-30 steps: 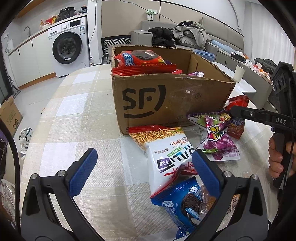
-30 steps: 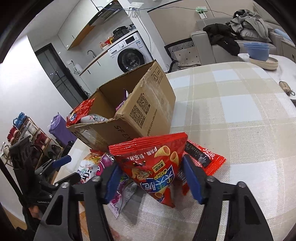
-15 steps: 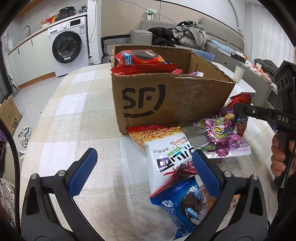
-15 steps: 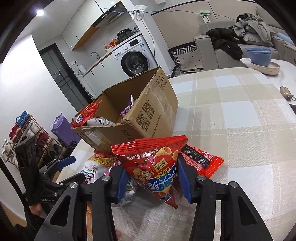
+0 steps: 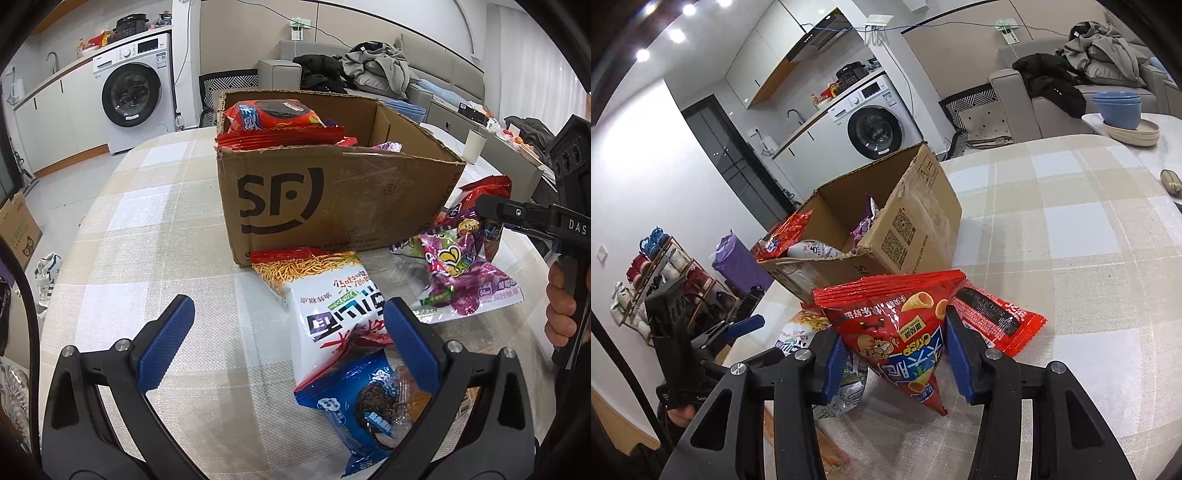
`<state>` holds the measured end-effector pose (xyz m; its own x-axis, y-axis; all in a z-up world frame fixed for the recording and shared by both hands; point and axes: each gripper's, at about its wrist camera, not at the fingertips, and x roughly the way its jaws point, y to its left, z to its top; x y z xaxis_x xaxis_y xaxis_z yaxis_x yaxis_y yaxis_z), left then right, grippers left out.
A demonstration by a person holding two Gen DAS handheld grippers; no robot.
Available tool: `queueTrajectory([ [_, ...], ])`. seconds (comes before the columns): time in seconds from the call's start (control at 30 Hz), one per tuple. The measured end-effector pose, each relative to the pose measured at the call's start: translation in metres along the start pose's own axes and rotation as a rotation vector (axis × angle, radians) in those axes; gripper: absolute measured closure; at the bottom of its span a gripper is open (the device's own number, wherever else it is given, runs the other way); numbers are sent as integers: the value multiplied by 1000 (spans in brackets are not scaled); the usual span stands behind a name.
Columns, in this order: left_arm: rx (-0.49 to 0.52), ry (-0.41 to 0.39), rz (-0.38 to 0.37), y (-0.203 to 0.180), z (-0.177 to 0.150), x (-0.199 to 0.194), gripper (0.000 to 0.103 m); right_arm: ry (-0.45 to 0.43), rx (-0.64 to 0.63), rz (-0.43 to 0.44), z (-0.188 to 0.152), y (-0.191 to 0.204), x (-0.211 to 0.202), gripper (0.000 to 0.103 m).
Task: Organize snacks
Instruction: 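Lower left tool onto the white noodle bag while right tool holds the red chip bag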
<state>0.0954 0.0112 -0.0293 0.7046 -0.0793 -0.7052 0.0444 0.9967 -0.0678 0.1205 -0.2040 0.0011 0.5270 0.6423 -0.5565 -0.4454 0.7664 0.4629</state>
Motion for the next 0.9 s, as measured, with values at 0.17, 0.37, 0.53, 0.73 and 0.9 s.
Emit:
queueTrajectory([
  [0.17, -15, 0, -51, -2, 0, -1, 1, 14, -42, 8, -3, 13, 6, 54],
  [0.37, -19, 5, -74, -8, 1, 0, 1, 49, -62, -14, -6, 17, 16, 54],
  [0.53, -29, 22, -61, -12, 4, 12, 1, 61, -66, -20, -7, 17, 20, 54],
  [0.73, -23, 94, -49, -18, 9, 41, 15, 70, -58, -31, -7, 13, 21, 54],
  [0.9, -34, 113, -116, -18, 11, 49, 38, 87, -42, -43, -7, 8, 24, 52],
])
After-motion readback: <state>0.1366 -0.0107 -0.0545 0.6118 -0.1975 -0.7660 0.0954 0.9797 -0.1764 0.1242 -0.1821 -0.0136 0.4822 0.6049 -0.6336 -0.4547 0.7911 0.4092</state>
